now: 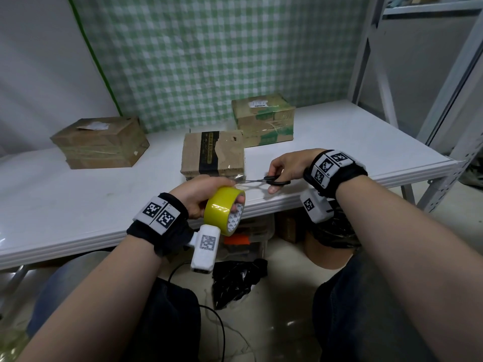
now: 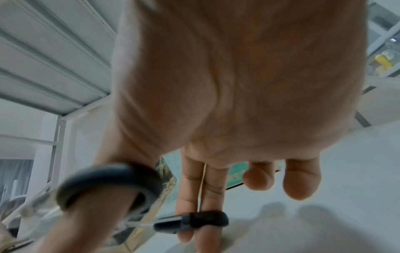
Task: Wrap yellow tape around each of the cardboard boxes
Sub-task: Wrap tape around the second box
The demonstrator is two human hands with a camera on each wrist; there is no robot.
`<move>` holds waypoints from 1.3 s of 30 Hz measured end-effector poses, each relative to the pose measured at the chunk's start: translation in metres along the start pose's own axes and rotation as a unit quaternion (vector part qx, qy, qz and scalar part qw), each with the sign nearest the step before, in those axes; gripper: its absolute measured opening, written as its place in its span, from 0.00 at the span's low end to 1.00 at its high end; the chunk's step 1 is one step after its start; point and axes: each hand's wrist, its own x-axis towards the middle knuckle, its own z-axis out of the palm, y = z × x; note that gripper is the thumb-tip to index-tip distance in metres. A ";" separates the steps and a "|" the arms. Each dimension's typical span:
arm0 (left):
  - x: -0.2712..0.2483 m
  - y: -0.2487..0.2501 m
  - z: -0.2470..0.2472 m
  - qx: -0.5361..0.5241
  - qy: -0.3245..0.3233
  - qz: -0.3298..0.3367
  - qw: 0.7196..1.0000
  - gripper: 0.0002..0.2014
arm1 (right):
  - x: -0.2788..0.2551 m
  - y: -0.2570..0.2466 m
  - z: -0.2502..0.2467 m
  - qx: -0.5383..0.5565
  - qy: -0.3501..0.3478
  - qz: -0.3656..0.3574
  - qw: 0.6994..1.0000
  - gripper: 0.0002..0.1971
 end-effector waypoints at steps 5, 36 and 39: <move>-0.002 0.000 -0.008 0.010 0.012 0.003 1.000 0.12 | 0.000 -0.003 0.000 -0.081 0.030 0.015 0.996 0.28; 0.002 -0.003 -0.014 -0.053 0.025 0.082 0.995 0.08 | 0.063 -0.036 0.014 -0.029 0.205 -0.206 0.956 0.41; 0.002 -0.003 -0.013 -0.052 0.029 0.088 0.994 0.08 | 0.061 -0.042 0.015 -0.032 0.228 -0.195 0.954 0.41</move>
